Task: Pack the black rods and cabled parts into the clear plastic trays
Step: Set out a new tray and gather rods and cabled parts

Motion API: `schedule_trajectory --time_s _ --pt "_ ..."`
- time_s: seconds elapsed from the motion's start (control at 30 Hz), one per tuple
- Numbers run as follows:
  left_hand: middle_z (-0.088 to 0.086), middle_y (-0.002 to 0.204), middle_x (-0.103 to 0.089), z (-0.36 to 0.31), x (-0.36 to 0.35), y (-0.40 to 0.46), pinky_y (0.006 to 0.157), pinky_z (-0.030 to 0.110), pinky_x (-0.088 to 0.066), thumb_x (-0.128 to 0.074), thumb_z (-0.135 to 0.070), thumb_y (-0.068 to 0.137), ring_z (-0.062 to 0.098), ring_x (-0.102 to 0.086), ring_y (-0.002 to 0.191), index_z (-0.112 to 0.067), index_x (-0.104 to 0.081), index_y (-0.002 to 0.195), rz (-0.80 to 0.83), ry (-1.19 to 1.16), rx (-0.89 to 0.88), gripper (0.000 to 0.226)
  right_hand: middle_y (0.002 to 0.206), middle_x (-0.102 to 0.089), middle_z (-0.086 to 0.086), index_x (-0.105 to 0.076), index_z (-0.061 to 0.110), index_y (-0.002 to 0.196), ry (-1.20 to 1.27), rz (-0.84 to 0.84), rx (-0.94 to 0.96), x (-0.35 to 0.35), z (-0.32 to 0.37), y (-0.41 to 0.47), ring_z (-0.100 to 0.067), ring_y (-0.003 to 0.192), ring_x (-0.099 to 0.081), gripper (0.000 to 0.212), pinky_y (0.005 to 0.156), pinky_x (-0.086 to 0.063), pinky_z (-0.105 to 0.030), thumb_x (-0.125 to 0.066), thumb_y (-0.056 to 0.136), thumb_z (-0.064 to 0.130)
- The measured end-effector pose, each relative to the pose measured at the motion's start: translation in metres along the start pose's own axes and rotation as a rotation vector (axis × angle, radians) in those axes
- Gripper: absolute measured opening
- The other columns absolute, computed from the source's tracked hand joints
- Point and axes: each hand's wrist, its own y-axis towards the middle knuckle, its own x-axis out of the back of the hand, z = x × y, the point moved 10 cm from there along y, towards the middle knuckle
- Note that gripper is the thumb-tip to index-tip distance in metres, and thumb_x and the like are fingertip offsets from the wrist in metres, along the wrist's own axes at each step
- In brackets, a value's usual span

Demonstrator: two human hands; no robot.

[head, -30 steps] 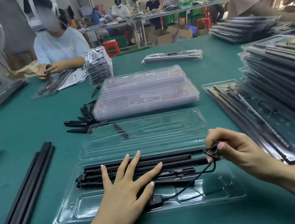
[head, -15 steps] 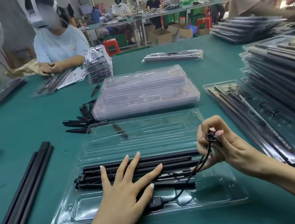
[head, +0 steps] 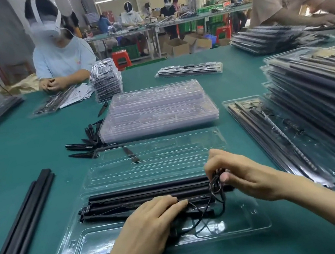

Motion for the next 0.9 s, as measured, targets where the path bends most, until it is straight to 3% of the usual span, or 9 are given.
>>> schedule_trajectory --time_s 0.07,0.2,0.3,0.47,0.6,0.7,0.8,0.9 --pt "-0.009 0.114 -0.067 0.000 -0.002 0.001 0.089 0.025 -0.045 -0.040 -0.020 0.076 0.011 -0.064 0.104 -0.024 -0.068 0.118 0.025 0.068 -0.007 0.050 0.088 -0.045 0.009 -0.050 0.024 0.100 0.027 -0.027 -0.005 0.005 -0.003 -0.001 -0.003 0.077 -0.046 0.041 0.076 -0.038 -0.016 -0.028 0.095 0.059" --pt "-0.008 0.112 -0.066 -0.003 -0.004 0.004 0.087 0.027 -0.035 -0.039 -0.024 0.072 0.012 -0.049 0.102 -0.023 -0.067 0.120 0.106 0.142 -0.006 0.056 0.089 -0.048 0.009 -0.052 0.024 0.098 0.025 -0.065 -0.009 0.010 -0.008 -0.006 -0.011 0.079 -0.048 0.043 0.076 -0.039 -0.023 -0.031 0.094 0.061" --pt "-0.010 0.105 -0.063 -0.010 -0.007 0.008 0.087 0.025 -0.034 -0.038 -0.021 0.071 0.010 -0.061 0.094 -0.021 -0.062 0.127 0.164 0.187 -0.054 0.061 0.089 -0.050 0.006 -0.053 0.023 0.097 0.011 -0.066 -0.030 0.011 -0.012 -0.008 -0.017 0.080 -0.049 0.045 0.076 -0.040 -0.028 -0.030 0.094 0.062" --pt "-0.010 0.094 -0.063 -0.014 -0.009 0.010 0.090 0.025 -0.036 -0.035 -0.015 0.070 0.010 -0.063 0.085 -0.017 -0.064 0.124 0.148 0.197 -0.056 0.061 0.092 -0.054 0.000 -0.056 0.017 0.098 -0.013 -0.074 -0.020 0.019 -0.014 -0.013 -0.023 0.085 -0.053 0.048 0.078 -0.044 -0.035 -0.033 0.095 0.059" --pt "-0.011 0.102 -0.065 -0.016 -0.011 0.008 0.083 0.019 -0.045 -0.046 -0.010 0.067 0.009 -0.063 0.088 -0.023 -0.065 0.122 0.154 0.142 -0.083 0.060 0.094 -0.057 0.004 -0.058 0.013 0.100 -0.021 -0.036 -0.070 0.022 -0.022 -0.021 -0.019 0.088 -0.056 0.052 0.081 -0.046 -0.034 -0.034 0.095 0.059" --pt "-0.011 0.114 -0.064 -0.014 -0.015 0.010 0.076 0.015 -0.050 -0.065 -0.012 0.053 0.008 -0.063 0.088 -0.025 -0.062 0.124 0.203 0.107 -0.066 0.073 0.093 -0.057 0.012 -0.057 0.021 0.099 -0.041 -0.009 -0.109 0.021 -0.028 -0.025 -0.010 0.087 -0.055 0.029 0.080 -0.044 -0.024 -0.039 0.097 0.044" --pt "-0.015 0.128 -0.058 -0.013 -0.016 0.016 0.076 0.014 -0.051 -0.060 -0.016 0.051 0.006 -0.060 0.086 -0.026 -0.058 0.129 0.255 0.103 -0.047 0.079 0.092 -0.055 0.020 -0.054 0.034 0.096 -0.057 0.005 -0.126 0.020 -0.028 -0.025 -0.002 0.083 -0.052 0.014 0.077 -0.041 -0.015 -0.040 0.095 0.039" --pt "-0.017 0.145 -0.041 -0.014 -0.020 0.022 0.088 0.016 -0.046 -0.051 -0.013 0.059 0.010 -0.053 0.101 -0.027 -0.043 0.141 0.288 0.051 -0.044 0.083 0.089 -0.057 0.015 -0.055 0.035 0.095 -0.002 -0.015 -0.151 0.023 -0.028 -0.026 -0.008 0.082 -0.053 0.015 0.076 -0.043 -0.021 -0.042 0.096 0.044"
